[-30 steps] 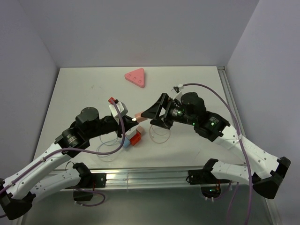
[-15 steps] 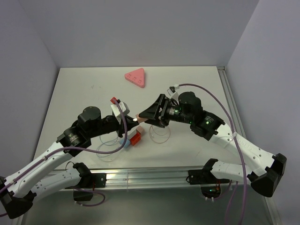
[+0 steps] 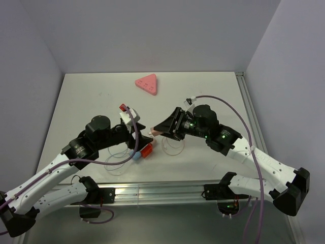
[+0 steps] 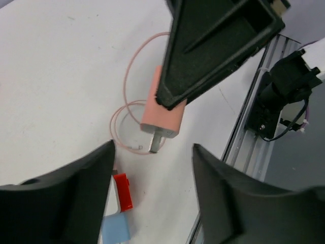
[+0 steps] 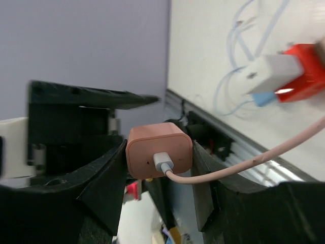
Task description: Insert the plug
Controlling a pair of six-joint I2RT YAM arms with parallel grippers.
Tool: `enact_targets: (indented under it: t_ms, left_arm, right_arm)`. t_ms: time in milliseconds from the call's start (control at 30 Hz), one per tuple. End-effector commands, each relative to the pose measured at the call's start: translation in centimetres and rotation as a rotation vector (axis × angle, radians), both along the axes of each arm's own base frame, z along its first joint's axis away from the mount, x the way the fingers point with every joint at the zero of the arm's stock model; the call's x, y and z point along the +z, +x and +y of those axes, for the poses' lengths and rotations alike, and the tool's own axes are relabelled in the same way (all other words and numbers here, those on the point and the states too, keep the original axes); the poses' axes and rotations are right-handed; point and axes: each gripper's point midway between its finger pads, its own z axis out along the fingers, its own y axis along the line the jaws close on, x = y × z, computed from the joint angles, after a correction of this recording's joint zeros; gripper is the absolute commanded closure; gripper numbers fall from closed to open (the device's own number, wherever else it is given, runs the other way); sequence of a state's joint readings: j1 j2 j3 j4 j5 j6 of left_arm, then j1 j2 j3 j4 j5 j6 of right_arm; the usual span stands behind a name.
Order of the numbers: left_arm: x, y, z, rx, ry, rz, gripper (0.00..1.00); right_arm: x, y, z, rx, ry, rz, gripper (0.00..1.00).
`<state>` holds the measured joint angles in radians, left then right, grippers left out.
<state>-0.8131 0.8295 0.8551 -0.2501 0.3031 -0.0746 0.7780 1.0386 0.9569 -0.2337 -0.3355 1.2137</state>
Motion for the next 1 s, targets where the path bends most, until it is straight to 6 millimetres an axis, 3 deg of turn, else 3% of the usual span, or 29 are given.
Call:
enact_targets:
  t_ms: [0, 33, 100, 133, 200, 233, 267, 300, 333, 400, 533, 667, 800, 967]
  left_arm:
    - [1.4, 1.0, 0.4, 0.11, -0.06, 0.068, 0.28]
    - [0.7, 1.3, 1.0, 0.155, -0.05, 0.097, 0.27]
    - [0.5, 1.4, 1.7, 0.221, -0.086, 0.168, 0.23]
    - [-0.2, 1.9, 2.6, 0.292, -0.081, 0.206, 0.21]
    - [-1.3, 3.0, 3.6, 0.388, -0.107, 0.312, 0.19]
    - [-1.8, 3.4, 4.0, 0.414, -0.099, 0.354, 0.22]
    - [-3.1, 3.3, 4.3, 0.431, -0.066, 0.434, 0.28]
    - [-4.4, 4.8, 5.4, 0.498, -0.044, 0.487, 0.43]
    - [-4.6, 5.5, 6.0, 0.526, -0.044, 0.507, 0.52]
    - [-5.4, 7.1, 7.8, 0.611, -0.067, 0.551, 0.73]
    - [-6.9, 9.6, 11.3, 0.757, -0.089, 0.592, 0.88]
    - [-10.7, 10.6, 11.2, 0.727, -0.067, 0.738, 1.0]
    - [-14.8, 10.2, 10.5, 0.712, -0.049, 0.864, 1.0]
    - [-17.6, 10.1, 9.9, 0.712, -0.058, 0.938, 1.0]
  right_arm:
    - [-1.5, 0.7, -2.5, -0.111, -0.06, -0.066, 1.0]
    - [-3.6, 0.8, -3.3, -0.146, -0.097, -0.055, 1.0]
    - [-4.1, 0.3, -4.3, -0.173, -0.075, -0.077, 1.0]
    - [-6.7, 0.1, -4.9, -0.191, -0.104, -0.057, 1.0]
    - [-7.0, -0.5, -5.2, -0.208, -0.059, -0.086, 1.0]
    - [-9.9, -1.0, -5.6, -0.216, -0.088, -0.065, 1.0]
    - [-9.3, -0.7, -5.8, -0.253, -0.043, -0.103, 1.0]
    - [-10.2, -1.2, -5.6, -0.256, -0.037, -0.099, 1.0]
    - [-12.9, -1.6, -6.0, -0.265, -0.075, -0.078, 1.0]
    - [-13.2, -1.3, -6.1, -0.296, -0.039, -0.109, 1.0]
    - [-14.8, -1.8, -5.5, -0.284, -0.06, -0.124, 1.0]
    - [-15.4, -1.7, -4.3, -0.263, -0.088, -0.119, 1.0]
    - [-16.4, -1.1, -3.0, -0.26, -0.125, -0.081, 1.0]
    - [-18.4, -0.5, -1.3, -0.261, -0.143, -0.021, 1.0]
